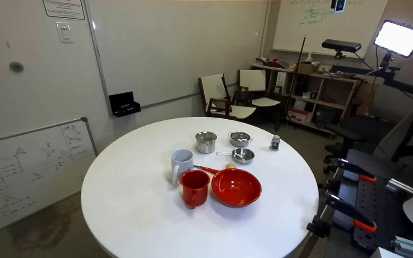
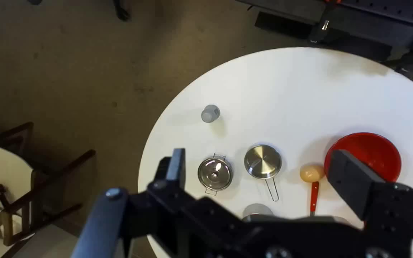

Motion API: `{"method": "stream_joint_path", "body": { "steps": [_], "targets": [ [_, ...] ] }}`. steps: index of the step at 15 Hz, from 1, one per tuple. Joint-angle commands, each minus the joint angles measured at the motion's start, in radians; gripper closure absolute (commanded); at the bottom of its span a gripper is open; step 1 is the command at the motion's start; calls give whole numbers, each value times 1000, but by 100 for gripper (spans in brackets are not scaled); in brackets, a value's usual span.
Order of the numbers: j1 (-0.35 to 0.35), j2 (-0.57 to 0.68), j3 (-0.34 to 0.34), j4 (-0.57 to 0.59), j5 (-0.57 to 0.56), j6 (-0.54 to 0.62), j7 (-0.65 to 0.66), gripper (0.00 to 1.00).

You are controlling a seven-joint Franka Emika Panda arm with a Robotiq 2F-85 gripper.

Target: Remove the lid from the pot and put it on the table

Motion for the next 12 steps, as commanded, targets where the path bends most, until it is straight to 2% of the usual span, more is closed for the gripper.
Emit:
{"method": "stream_joint_path", "body": {
  "steps": [1, 5, 12],
  "targets": [
    [17, 0, -13, 4, -6, -6, 6, 0],
    [29, 87, -28, 31, 7, 44, 2, 0],
    [41, 368, -43, 112, 79, 237, -33, 0]
  ]
}}
